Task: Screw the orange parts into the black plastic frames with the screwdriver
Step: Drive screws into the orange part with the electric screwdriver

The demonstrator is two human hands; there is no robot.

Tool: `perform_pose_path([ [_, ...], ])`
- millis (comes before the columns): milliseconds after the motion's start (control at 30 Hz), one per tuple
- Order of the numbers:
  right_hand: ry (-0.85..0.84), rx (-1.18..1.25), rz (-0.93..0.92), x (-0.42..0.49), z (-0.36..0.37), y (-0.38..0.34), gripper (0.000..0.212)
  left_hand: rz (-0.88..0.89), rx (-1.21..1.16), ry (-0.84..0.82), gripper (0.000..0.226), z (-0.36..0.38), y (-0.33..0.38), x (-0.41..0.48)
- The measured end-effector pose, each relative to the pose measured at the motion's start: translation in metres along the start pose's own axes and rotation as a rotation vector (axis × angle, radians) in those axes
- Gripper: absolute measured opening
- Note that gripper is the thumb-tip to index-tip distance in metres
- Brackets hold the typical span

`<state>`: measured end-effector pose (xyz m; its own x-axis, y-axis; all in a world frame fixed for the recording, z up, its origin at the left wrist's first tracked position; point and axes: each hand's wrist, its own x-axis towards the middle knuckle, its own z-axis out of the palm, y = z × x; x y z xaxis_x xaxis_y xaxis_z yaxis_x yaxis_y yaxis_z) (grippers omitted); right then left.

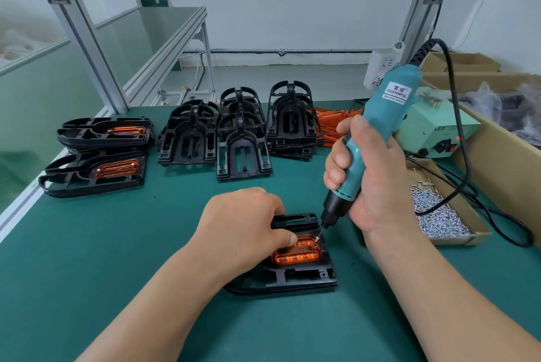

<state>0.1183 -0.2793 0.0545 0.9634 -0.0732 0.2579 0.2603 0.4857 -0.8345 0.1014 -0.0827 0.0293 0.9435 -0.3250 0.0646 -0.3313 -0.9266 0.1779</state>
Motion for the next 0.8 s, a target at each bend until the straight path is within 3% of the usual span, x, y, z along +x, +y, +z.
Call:
perform_pose_path([
  [567,-0.173,-0.140,-0.040,-0.011,0.012,0.001,0.034,-0.018,0.029,-0.009,0.049,0.001,0.006,0.000],
  [700,-0.213,-0.141,-0.027,-0.011,0.016,0.002,0.054,-0.022,0.032,-0.008,0.049,0.001,0.006,0.001],
  [800,-0.219,-0.147,-0.021,-0.011,0.016,0.002,0.052,-0.026,0.031,-0.013,0.048,0.000,0.006,0.001],
])
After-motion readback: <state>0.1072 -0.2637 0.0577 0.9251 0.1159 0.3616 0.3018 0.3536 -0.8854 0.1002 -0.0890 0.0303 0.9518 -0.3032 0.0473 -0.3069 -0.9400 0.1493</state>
